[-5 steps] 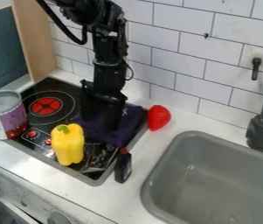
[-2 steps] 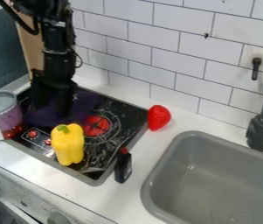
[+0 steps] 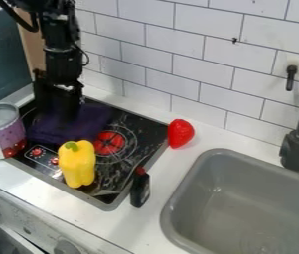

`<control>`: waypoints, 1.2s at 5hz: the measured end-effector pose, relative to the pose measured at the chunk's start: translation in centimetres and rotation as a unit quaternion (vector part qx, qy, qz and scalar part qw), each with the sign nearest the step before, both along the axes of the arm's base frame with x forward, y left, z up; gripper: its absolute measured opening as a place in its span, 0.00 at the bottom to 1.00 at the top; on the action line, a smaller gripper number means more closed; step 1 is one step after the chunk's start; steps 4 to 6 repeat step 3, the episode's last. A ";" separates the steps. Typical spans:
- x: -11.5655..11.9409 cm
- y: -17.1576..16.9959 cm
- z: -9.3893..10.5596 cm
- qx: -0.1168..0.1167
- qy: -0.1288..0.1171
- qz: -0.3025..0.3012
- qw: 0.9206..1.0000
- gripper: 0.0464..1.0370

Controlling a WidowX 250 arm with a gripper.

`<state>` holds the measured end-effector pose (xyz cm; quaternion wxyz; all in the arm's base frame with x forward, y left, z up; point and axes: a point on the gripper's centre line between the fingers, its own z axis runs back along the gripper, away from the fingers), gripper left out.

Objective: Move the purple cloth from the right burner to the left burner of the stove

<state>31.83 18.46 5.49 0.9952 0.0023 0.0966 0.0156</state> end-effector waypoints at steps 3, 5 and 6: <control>-1.6 -3.8 5.0 0.002 -0.057 -0.029 0.998 0.96; -1.6 -3.8 5.0 0.002 -0.057 -0.029 0.998 0.96; -1.6 -3.8 5.0 0.002 -0.057 -0.029 0.998 0.96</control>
